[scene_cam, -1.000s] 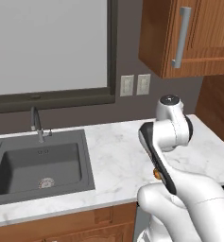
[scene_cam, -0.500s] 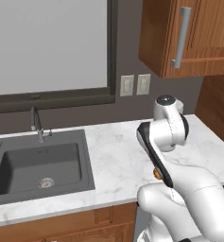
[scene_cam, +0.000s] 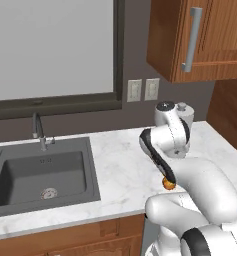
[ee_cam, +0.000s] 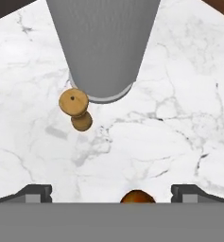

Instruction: There are various items on the counter. Only move the condiments/shakers into the cabinet.

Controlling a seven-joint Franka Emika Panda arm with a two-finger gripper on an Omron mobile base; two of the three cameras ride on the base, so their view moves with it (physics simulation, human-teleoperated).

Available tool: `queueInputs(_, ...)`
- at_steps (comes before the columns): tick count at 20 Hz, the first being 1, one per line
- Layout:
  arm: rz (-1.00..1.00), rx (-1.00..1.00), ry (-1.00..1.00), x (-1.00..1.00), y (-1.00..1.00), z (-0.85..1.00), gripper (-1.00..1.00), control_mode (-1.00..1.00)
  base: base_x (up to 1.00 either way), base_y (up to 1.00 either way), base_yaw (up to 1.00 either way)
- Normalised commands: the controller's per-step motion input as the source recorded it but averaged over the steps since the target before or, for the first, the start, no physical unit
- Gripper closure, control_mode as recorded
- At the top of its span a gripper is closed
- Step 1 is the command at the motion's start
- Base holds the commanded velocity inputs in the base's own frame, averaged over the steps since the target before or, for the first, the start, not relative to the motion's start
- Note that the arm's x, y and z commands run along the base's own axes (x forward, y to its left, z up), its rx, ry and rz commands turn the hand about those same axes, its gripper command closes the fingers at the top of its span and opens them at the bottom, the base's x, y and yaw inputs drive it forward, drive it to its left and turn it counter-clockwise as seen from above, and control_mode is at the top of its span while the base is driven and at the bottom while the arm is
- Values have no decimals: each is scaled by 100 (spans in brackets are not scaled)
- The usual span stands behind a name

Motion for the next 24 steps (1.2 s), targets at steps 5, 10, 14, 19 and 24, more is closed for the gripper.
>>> queueInputs(5,-4,-2,5,32,0,-38,-100,-100,0,0,0)
queueInputs(10,-4,-2,3,25,0,-21,-100,-100,0,0,0)
queueInputs(14,-4,-2,3,15,-3,-11,-100,-100,0,0,0)
queueInputs(19,-4,-2,5,16,-6,-11,-100,-100,0,0,0)
queueInputs(24,-3,-1,2,18,-7,-12,-100,-100,0,0,0)
